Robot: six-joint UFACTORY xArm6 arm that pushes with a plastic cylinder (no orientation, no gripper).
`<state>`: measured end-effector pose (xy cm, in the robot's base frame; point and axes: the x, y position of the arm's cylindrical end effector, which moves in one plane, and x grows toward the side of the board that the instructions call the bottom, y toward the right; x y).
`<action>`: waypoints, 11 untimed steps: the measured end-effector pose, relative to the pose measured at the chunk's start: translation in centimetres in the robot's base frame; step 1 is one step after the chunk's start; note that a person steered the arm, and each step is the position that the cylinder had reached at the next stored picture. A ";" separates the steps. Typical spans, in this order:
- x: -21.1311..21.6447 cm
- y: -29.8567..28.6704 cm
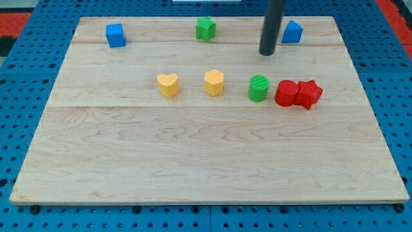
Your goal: Move the yellow hexagon to the left side of the yellow heart
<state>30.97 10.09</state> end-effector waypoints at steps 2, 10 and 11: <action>7.4 -9.0; 21.2 -25.8; 19.0 -25.4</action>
